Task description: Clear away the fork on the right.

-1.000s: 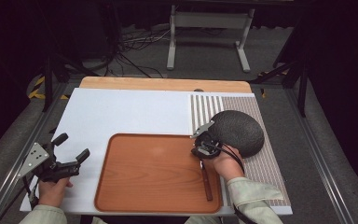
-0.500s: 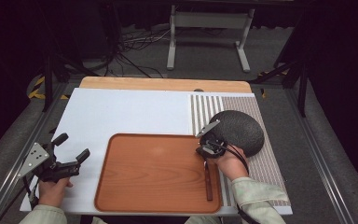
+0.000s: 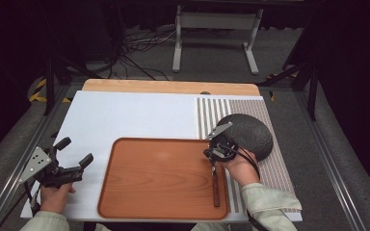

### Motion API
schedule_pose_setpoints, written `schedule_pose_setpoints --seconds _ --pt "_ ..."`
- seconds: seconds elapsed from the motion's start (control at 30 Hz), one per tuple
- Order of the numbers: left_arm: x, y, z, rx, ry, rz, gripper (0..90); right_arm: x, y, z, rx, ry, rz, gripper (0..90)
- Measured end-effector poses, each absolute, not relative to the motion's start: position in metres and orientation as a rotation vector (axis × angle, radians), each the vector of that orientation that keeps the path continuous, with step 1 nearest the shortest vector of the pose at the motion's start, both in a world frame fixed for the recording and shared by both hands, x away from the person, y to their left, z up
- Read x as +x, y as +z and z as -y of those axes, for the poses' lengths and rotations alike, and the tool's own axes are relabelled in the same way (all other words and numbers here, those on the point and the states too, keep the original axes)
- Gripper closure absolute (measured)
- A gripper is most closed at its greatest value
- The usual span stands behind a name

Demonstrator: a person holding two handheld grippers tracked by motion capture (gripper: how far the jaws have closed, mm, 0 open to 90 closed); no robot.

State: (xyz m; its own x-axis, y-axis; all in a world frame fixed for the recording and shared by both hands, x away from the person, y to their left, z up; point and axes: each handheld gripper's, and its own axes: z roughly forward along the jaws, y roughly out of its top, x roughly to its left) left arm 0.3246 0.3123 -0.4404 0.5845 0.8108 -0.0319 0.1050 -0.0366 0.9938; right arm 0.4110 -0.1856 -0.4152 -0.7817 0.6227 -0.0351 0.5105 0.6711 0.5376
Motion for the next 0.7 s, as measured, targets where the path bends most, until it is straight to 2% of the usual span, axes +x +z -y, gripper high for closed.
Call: schedule_pose_setpoints --seconds 0.03,0.1,0.33,0.37,0.43,0.47,0.57,0.7 --pt "0.325 -0.440 -0.312 1.523 0.681 -0.808 0.8 0.411 -0.415 0.186 0.918 0.762 -2.670 84.0" --pt "0.324 -0.440 -0.312 1.523 0.682 -0.808 0.8 0.409 -0.406 0.188 0.919 0.808 -2.639 75.7" --pt "0.325 -0.440 -0.312 1.522 0.681 -0.809 0.8 0.400 -0.384 0.194 0.871 0.909 -2.541 36.7" --pt "0.324 -0.440 -0.312 1.519 0.680 -0.810 0.8 0.397 -0.378 0.198 0.854 0.966 -2.514 26.3" --pt "0.324 -0.440 -0.312 1.520 0.681 -0.810 0.8 0.394 -0.373 0.202 0.842 1.000 -2.492 18.3" --pt "0.324 -0.440 -0.312 1.521 0.681 -0.810 0.8 0.394 -0.373 0.202 0.842 1.000 -2.492 18.3" --pt "0.324 -0.440 -0.312 1.518 0.679 -0.811 0.8 0.389 -0.367 0.210 0.818 1.047 -2.450 9.8" --pt "0.324 -0.440 -0.313 1.520 0.678 -0.811 0.8 0.380 -0.362 0.222 0.803 1.122 -2.381 6.2"
